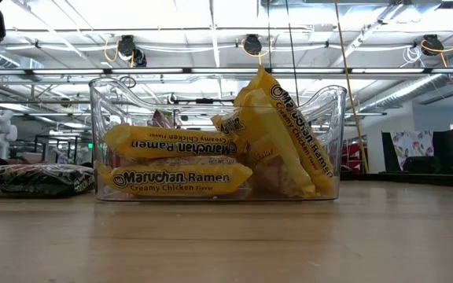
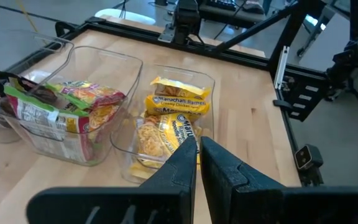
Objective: Sort Maruchan noodles
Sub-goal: Put the black noodle pack into the top transparent bin
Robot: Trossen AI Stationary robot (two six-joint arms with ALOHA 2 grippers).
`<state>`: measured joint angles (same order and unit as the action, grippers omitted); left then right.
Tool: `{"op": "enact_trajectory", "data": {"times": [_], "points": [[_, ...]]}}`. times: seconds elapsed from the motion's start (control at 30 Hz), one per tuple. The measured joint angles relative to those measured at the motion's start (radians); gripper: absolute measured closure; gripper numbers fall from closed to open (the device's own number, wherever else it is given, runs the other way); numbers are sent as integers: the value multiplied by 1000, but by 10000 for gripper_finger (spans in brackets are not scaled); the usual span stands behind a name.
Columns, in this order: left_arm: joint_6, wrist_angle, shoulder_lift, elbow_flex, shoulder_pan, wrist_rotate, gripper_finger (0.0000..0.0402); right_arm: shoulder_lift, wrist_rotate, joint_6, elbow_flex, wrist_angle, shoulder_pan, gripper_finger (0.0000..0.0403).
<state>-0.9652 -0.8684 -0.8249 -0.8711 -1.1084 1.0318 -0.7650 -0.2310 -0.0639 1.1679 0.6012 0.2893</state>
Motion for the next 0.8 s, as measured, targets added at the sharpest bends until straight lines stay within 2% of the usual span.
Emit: {"op": "enact_trajectory", "data": {"times": [0.37,0.8], "points": [[46,-1,0,0,0,-12,376,-27,-3,-8,1,-249,0,312],[46,-1,0,0,0,-19,376,-78,-3,-23,1,-252,0,312]]}}
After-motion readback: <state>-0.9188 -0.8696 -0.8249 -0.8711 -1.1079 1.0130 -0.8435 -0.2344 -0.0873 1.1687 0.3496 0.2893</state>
